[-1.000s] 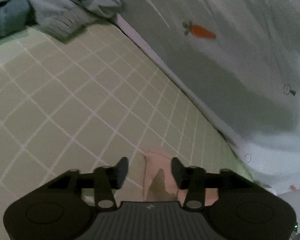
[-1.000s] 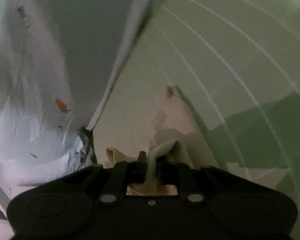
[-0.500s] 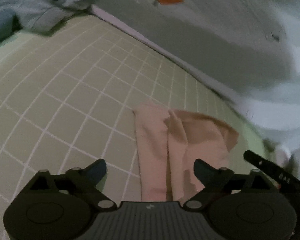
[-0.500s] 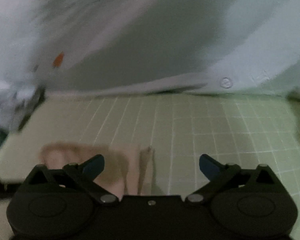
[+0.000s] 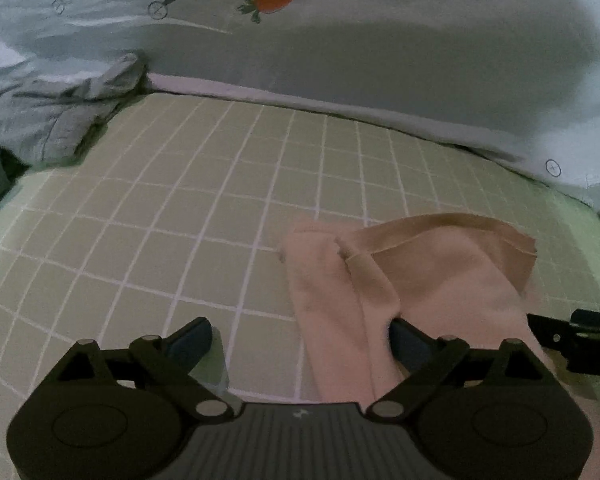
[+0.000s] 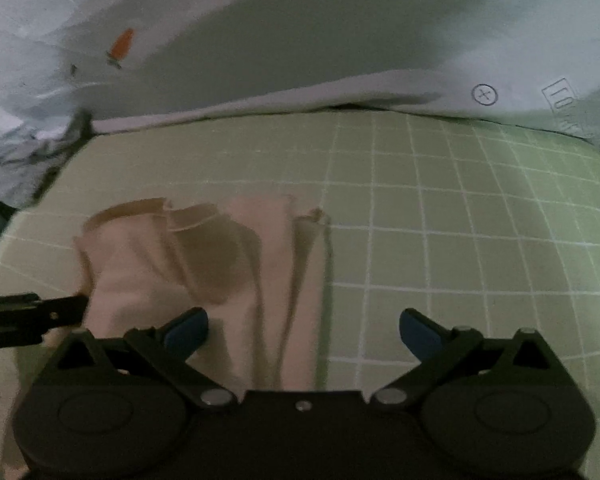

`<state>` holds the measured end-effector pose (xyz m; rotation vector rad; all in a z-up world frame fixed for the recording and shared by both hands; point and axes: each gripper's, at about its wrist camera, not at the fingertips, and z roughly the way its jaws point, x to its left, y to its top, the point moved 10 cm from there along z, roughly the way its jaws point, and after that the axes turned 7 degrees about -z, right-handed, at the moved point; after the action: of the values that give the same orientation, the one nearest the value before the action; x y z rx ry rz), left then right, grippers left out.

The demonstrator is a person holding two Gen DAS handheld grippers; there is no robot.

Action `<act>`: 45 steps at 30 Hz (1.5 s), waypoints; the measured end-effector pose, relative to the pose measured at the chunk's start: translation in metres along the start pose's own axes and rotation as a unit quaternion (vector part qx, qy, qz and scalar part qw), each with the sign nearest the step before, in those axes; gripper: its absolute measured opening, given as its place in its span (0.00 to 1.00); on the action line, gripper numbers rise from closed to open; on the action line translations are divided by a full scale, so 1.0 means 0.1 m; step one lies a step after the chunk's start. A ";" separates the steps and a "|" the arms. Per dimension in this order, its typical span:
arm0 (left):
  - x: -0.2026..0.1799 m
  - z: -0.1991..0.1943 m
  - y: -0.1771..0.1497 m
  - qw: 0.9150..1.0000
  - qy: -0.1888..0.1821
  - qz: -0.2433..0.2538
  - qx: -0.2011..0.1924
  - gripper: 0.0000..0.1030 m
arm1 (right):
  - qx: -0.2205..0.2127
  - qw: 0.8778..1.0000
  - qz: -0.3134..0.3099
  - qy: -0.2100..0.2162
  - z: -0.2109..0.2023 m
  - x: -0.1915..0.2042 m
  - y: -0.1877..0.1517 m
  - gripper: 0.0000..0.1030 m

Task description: Fold clothes

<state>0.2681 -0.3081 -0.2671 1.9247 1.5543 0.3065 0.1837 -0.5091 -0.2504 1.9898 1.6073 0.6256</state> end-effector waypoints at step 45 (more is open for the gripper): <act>-1.61 -2.25 -0.83 0.934 -0.351 0.057 -0.029 0.15 | -0.153 0.965 0.083 -0.198 -3.08 0.04 -1.06 0.19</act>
<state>0.0345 -0.3775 -0.1108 1.7955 0.9486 -0.2699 -0.0903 -0.4568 -0.0813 1.8808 1.0483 0.4637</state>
